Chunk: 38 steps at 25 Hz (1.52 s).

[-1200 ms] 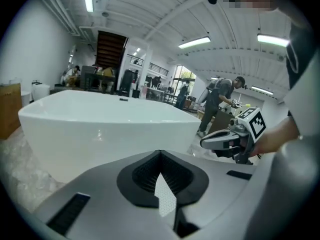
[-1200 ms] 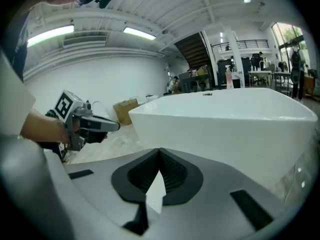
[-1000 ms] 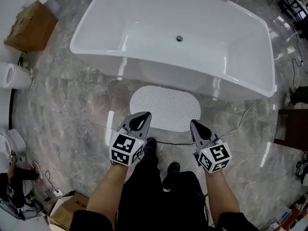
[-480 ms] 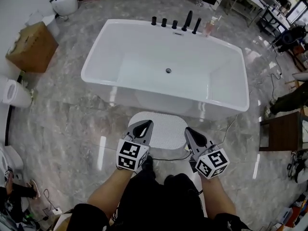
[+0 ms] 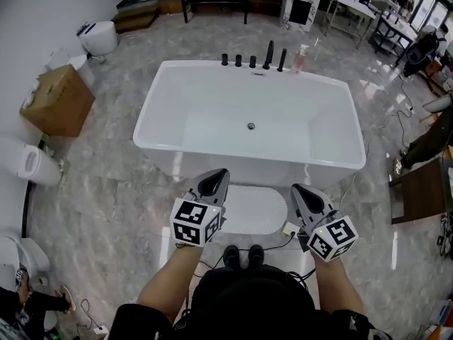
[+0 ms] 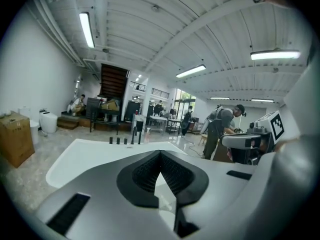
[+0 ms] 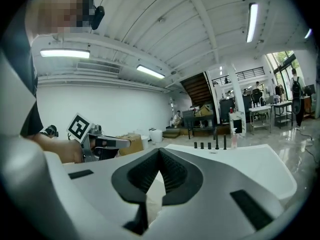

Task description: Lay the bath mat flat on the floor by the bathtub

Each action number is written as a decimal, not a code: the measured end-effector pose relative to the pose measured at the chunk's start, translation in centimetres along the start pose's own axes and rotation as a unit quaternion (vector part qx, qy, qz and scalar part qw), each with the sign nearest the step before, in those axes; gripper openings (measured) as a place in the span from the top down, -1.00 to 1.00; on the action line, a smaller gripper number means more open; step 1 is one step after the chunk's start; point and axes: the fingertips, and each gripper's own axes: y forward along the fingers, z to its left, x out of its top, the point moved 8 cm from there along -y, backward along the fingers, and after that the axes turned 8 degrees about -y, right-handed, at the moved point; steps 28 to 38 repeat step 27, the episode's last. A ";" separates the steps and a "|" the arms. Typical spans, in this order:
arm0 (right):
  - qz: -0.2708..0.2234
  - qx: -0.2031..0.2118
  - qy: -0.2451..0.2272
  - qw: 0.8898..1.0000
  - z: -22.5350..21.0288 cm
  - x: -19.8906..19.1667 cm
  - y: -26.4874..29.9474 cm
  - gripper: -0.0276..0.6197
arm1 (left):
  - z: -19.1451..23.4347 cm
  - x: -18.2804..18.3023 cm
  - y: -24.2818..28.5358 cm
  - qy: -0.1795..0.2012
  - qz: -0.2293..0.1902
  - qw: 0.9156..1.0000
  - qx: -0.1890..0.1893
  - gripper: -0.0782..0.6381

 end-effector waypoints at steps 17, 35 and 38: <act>-0.109 -0.004 -0.046 0.993 -2.9 6.0 -2.0 0.87 | -2.6 5.7 -2.2 0.049 -0.079 0.994 0.062 0.75; -0.091 -0.009 -0.024 0.996 -3.2 4.3 -3.7 0.87 | -3.7 4.7 -2.2 0.043 -0.068 0.995 0.057 0.75; -0.091 -0.009 -0.024 0.996 -3.2 4.3 -3.7 0.87 | -3.7 4.7 -2.2 0.043 -0.068 0.995 0.057 0.75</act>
